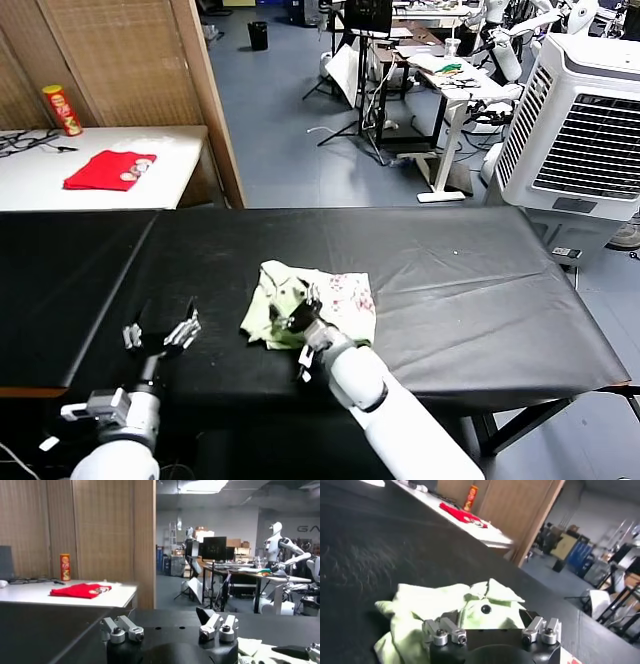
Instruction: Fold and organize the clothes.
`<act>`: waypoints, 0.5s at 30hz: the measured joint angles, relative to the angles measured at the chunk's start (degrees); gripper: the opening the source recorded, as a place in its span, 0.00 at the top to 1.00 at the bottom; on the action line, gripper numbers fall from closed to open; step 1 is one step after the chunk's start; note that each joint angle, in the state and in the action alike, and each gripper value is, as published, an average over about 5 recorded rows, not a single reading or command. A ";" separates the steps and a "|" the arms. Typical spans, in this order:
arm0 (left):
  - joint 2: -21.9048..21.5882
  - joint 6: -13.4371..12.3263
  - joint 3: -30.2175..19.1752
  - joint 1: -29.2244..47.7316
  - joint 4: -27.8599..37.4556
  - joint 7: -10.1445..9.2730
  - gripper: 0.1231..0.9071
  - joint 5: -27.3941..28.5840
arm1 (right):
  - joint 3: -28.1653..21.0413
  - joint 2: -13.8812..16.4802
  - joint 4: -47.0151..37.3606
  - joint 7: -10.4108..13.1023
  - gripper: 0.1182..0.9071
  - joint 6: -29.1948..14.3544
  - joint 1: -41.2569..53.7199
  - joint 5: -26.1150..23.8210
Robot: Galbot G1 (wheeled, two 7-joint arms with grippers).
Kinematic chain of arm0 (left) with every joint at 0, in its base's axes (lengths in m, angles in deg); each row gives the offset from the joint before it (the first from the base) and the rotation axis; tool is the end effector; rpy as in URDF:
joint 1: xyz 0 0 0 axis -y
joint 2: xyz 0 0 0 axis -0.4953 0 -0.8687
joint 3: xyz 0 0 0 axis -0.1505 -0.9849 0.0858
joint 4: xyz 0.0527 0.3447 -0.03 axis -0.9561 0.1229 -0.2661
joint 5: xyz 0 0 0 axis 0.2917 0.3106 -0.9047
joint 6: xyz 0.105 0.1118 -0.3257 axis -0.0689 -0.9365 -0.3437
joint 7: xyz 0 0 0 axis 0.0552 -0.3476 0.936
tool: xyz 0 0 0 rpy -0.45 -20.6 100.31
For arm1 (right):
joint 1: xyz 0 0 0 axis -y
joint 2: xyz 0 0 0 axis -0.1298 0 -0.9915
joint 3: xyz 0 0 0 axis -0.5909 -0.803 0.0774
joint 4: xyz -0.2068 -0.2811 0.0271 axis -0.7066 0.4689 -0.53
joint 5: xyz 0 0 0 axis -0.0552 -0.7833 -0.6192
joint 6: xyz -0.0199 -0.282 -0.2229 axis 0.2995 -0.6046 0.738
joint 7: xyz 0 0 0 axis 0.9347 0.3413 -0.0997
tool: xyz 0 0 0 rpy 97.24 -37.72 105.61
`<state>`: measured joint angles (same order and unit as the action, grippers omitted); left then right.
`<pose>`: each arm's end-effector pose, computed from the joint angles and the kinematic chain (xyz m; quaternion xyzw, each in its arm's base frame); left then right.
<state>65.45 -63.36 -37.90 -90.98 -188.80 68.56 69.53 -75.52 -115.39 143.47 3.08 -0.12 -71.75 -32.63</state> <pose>0.1860 0.0720 -0.2665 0.0443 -0.9986 0.0151 0.0234 0.3515 0.1482 -0.3174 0.2930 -0.9346 0.1974 0.0408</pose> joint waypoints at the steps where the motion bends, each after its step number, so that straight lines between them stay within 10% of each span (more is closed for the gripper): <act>1: -0.21 0.10 -0.09 0.04 0.15 -0.05 0.14 -0.38 | 0.56 0.27 0.85 0.59 0.14 -0.44 -0.35 1.42; 15: -5.08 -0.24 -1.99 -3.00 0.39 -1.51 0.14 -3.94 | 17.69 6.49 22.06 2.94 0.14 -8.08 -20.85 8.66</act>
<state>60.36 -63.60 -39.88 -93.99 -188.41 67.06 65.60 -57.84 -108.90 165.53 6.01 -8.20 -92.60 -23.97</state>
